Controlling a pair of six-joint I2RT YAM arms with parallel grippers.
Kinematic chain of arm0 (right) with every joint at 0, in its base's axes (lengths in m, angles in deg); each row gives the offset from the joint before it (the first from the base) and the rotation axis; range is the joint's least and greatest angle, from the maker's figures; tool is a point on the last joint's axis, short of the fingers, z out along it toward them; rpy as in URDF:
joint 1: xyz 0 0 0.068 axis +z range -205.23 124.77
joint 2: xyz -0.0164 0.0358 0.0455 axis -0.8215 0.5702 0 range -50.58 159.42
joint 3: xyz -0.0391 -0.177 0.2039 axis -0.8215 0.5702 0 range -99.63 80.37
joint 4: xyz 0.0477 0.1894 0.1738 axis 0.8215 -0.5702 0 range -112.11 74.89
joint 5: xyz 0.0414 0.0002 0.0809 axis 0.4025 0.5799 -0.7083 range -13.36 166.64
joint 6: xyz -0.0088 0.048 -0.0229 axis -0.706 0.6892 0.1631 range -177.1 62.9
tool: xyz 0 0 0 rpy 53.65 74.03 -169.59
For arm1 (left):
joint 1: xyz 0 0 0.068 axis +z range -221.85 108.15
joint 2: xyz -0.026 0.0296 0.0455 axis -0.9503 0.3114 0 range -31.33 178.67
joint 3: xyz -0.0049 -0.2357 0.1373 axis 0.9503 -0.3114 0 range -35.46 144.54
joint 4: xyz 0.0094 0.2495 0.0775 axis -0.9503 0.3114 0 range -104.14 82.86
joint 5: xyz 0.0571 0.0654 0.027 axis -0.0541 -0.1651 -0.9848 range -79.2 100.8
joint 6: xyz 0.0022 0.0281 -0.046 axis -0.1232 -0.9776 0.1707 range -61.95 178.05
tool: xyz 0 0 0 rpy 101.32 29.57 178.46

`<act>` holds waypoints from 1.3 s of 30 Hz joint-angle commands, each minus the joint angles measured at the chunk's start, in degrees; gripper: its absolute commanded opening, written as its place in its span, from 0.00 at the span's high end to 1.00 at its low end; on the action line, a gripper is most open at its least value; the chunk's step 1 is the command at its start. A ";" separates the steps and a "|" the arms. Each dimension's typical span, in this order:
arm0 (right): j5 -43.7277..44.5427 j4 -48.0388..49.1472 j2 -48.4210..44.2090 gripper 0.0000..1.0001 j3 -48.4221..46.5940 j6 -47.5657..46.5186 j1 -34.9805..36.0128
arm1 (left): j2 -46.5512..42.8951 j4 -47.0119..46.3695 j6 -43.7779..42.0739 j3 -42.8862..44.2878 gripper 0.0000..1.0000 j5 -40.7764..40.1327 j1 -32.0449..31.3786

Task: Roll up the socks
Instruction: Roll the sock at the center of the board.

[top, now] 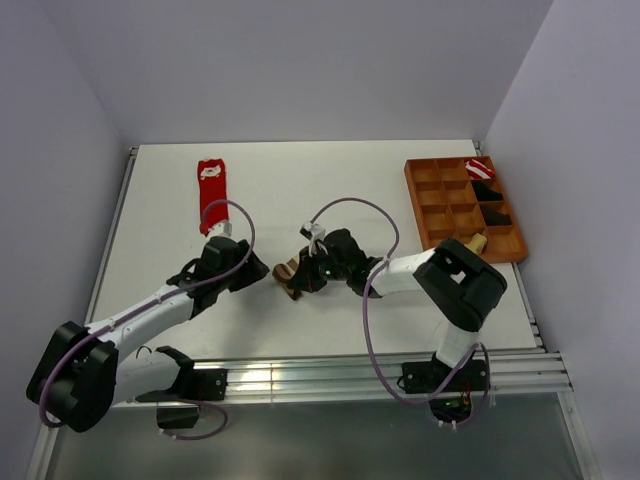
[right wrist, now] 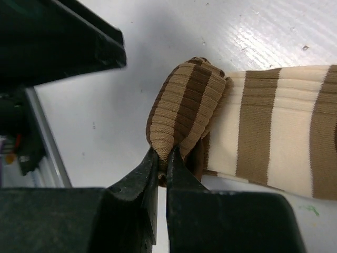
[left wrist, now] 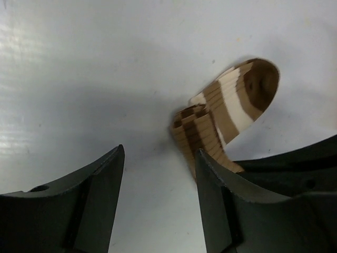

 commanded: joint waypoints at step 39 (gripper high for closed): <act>-24.48 14.86 21.21 1.00 -1.79 17.45 -13.10 | 12.38 -27.34 11.61 -6.97 0.39 7.57 -0.08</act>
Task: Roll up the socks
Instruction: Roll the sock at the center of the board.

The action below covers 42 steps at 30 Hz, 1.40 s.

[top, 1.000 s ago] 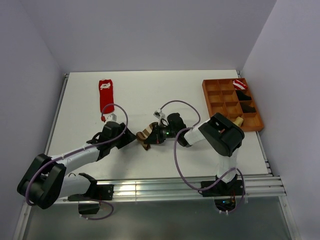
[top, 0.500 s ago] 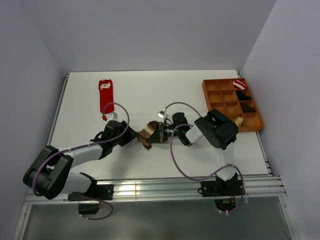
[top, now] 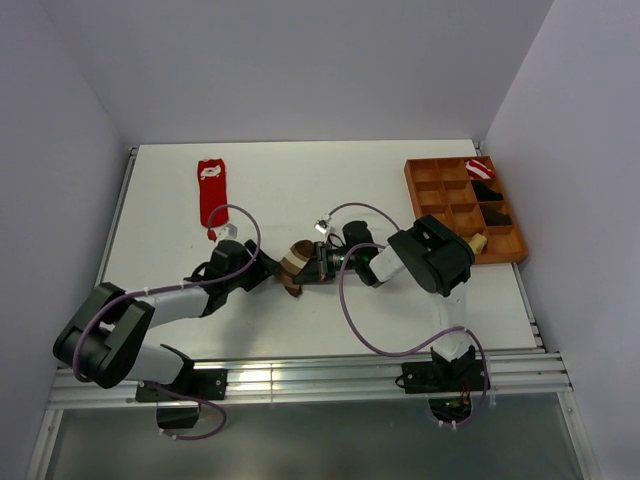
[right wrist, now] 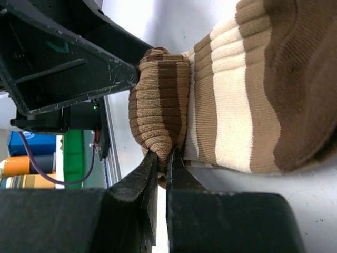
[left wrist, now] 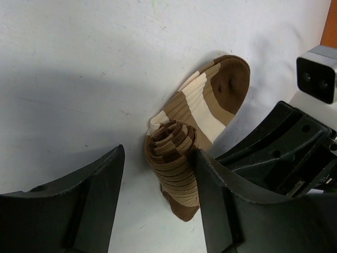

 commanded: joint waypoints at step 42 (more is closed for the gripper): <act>63.95 -34.99 -31.23 0.47 -1.54 -32.69 20.63 | 9.81 24.19 -10.37 13.89 1.00 -7.06 -0.19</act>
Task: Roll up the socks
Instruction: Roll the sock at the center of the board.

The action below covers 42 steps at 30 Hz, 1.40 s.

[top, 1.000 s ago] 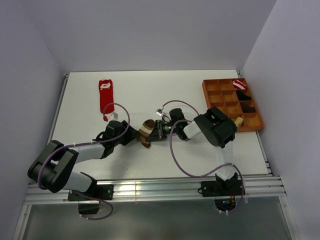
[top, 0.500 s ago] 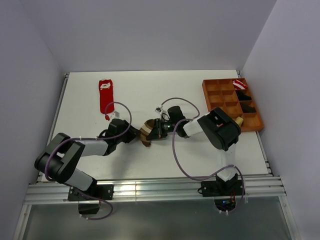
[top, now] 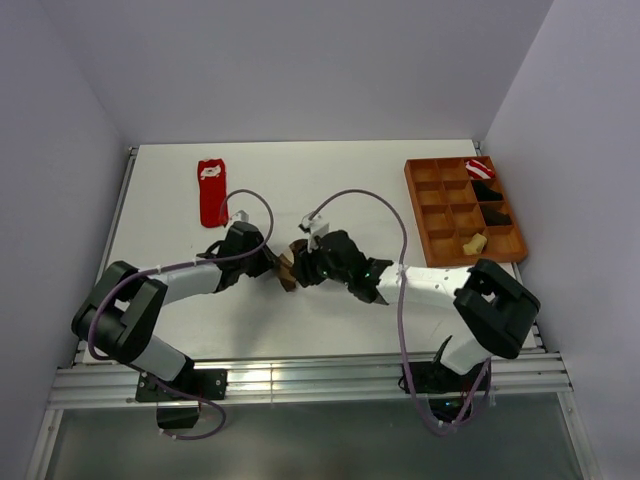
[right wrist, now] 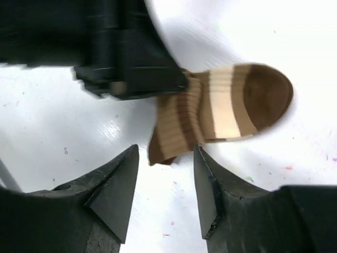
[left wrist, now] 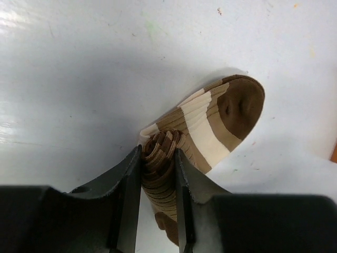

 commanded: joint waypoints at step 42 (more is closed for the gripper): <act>29.72 -0.58 21.51 1.00 -11.43 -16.74 18.89 | 5.33 17.01 -18.17 10.48 0.95 2.11 -1.93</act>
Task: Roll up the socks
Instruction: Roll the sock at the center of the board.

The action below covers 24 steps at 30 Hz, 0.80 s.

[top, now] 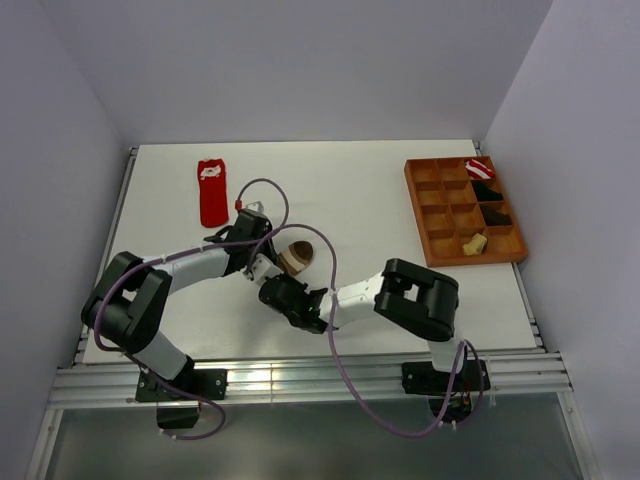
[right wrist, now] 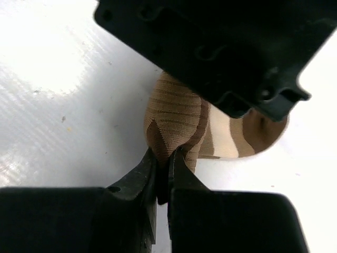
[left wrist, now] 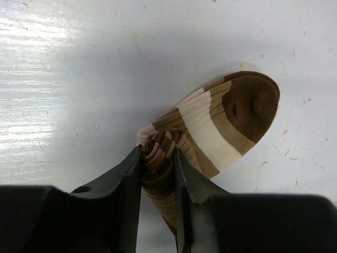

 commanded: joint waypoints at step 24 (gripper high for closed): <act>-63.70 -2.22 -7.56 1.00 7.87 24.55 -22.66 | -12.74 -6.11 5.96 -10.53 0.36 3.71 0.53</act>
